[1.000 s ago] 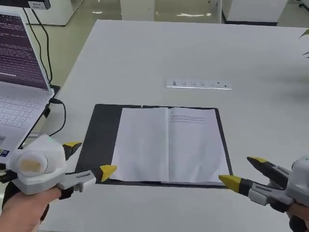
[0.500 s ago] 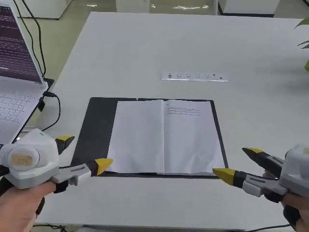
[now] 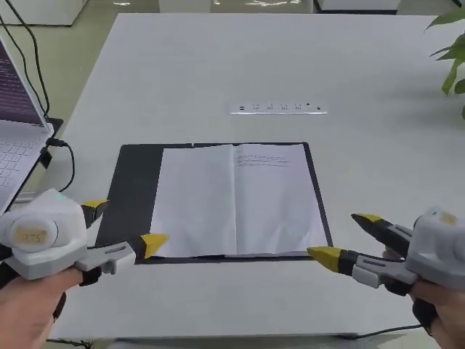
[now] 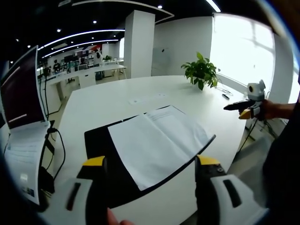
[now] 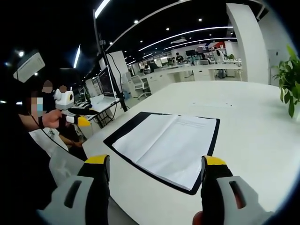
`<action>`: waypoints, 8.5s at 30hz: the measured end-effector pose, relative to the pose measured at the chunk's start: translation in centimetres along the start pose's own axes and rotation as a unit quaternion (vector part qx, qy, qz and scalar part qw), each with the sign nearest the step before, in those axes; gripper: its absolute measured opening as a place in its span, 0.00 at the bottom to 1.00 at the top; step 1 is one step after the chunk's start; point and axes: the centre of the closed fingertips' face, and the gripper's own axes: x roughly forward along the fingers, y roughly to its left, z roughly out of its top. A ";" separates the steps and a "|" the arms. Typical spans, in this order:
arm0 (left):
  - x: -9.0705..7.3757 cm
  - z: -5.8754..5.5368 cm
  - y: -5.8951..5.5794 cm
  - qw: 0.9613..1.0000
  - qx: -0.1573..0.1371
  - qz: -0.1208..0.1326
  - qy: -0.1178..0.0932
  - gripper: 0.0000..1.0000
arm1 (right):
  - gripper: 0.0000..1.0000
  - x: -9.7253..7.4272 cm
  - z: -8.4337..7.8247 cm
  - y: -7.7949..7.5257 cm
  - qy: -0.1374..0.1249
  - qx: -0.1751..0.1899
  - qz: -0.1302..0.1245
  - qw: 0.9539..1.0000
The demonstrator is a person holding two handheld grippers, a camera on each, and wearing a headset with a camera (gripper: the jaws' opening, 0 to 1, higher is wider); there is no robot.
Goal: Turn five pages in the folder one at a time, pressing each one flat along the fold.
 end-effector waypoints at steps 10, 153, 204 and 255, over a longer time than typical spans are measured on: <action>3.5 1.9 -3.1 0.999 0.017 -0.041 0.002 0.76 | 0.83 -0.8 -0.7 -0.9 0.000 0.008 -0.007 1.000; 26.5 -3.8 -20.6 0.966 0.130 -0.189 0.121 0.64 | 0.31 8.7 -5.1 -7.3 0.009 0.251 0.081 0.965; 18.1 -2.1 -14.7 0.987 0.072 -0.125 0.069 0.72 | 0.00 9.1 -2.8 -4.0 -0.006 0.240 0.107 0.965; 9.1 -3.0 -4.3 0.997 0.051 -0.043 0.042 0.74 | 0.00 15.3 2.8 5.6 -0.002 0.181 0.186 0.966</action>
